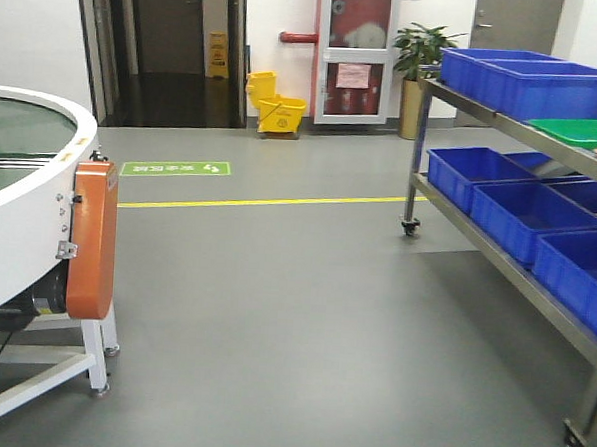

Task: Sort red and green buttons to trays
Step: 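Drive the base to the counter with the green and red trays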

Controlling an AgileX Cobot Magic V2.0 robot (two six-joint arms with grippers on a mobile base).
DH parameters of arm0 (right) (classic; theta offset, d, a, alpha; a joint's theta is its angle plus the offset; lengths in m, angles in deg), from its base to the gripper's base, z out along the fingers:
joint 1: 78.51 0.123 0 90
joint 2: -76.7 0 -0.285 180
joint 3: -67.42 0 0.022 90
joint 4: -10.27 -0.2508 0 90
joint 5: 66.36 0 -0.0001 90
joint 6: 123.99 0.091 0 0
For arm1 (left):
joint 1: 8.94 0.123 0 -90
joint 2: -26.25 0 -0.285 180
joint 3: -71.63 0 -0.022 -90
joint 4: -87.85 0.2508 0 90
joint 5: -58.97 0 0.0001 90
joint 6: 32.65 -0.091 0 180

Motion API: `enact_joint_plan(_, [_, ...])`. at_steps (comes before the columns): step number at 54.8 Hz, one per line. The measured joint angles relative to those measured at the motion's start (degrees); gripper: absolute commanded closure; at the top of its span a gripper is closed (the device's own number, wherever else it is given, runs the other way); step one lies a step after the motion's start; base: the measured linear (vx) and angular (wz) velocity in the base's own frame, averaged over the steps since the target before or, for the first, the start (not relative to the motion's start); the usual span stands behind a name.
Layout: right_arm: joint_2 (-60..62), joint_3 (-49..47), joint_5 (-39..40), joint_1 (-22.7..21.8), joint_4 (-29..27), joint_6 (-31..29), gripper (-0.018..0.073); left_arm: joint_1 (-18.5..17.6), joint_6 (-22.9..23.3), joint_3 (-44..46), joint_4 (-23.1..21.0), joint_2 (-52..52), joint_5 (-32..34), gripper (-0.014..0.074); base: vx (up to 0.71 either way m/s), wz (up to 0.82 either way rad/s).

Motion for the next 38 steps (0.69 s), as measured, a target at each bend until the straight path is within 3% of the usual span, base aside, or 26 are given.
enact_joint_plan(38, [0.0,0.0,-0.05,0.0,0.0,0.0,0.0567,0.0,0.0,0.0,0.0,0.0,-0.02,0.0596,0.53,0.04])
